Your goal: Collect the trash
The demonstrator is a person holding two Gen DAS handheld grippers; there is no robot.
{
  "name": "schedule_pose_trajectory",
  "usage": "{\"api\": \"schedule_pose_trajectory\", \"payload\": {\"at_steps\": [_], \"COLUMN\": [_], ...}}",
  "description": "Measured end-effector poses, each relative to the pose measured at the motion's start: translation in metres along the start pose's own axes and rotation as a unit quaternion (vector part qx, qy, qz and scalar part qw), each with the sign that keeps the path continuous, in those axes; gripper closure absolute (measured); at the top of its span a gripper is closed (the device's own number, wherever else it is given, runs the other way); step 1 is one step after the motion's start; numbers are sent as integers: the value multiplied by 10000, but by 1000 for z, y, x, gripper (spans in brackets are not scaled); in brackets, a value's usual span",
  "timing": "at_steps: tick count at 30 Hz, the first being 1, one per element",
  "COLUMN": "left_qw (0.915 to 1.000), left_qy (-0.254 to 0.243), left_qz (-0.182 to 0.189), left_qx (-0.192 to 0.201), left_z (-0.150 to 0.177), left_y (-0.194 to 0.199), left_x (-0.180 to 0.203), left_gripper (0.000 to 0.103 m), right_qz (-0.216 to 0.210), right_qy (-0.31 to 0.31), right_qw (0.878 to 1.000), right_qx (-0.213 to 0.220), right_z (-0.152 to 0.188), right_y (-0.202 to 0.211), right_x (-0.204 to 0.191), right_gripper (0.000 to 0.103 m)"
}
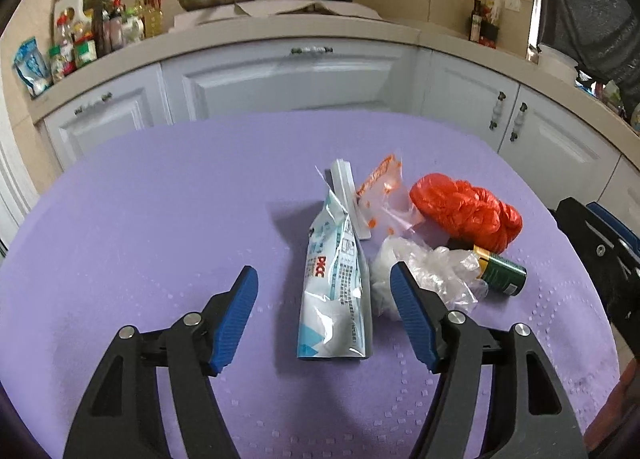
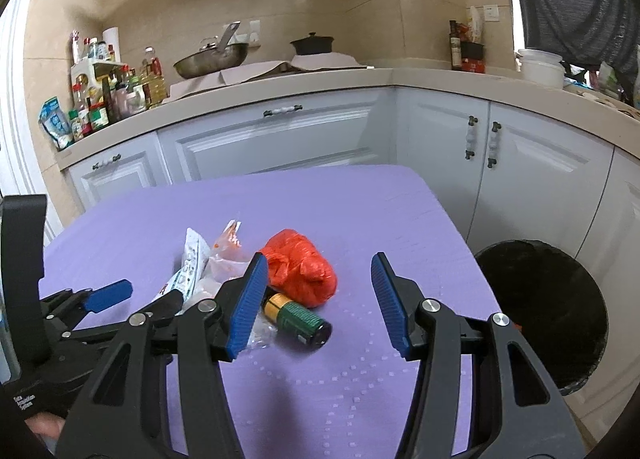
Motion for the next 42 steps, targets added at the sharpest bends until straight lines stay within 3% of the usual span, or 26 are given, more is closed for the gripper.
{"api": "schedule_pose_trajectory", "payload": {"at_steps": [6,12,13,14,16,18,31,33,35,40,42], "left_qw": [9998,9993,9991,9986,9985,9986,9989,9986,9984,9985,9983], "left_qy": [17,-128,-158,-167,-128,-128,70,193,281,261,261], "left_qz": [132,287,319,374,410,415,446,469,474,484,511], "left_qx": [-130,-183,-246,-330,-339,-288,-137,-160,-127,-56,-105], "left_z": [1,2,3,4,4,4,2,0,-1,-6,-6], "left_y": [-5,-6,-8,-11,-12,-9,1,2,5,7,4], "left_x": [-1,2,2,3,1,1,-7,-10,-11,-2,4], "left_gripper": [36,71,87,94,95,103,102,94,78,61,60], "right_qz": [-17,-37,-40,-48,-61,-76,-107,-78,-43,100,143], "right_qy": [-7,-21,-18,-9,6,20,83,66,47,-83,-148], "right_qw": [10000,9999,9999,9999,9999,9999,9998,9998,9998,9998,9997], "right_qx": [-80,-106,-111,-118,-127,-140,-172,-172,-169,-161,-157], "right_z": [2,2,2,2,2,3,6,6,8,9,10], "right_y": [-4,-6,-7,-8,-9,-10,-9,-8,-7,-3,-2], "right_x": [-2,-2,-3,-4,-5,-6,-14,-12,-8,10,18], "right_gripper": [51,50,50,50,50,50,50,50,50,50,50]}}
Point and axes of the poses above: each gripper's, at about its wrist camera, not at the fingertips, and y roughly against the way its jaws point, x to its right, z to its underside, the point moved 1 cm from there along -y, roughly the way its jaws point
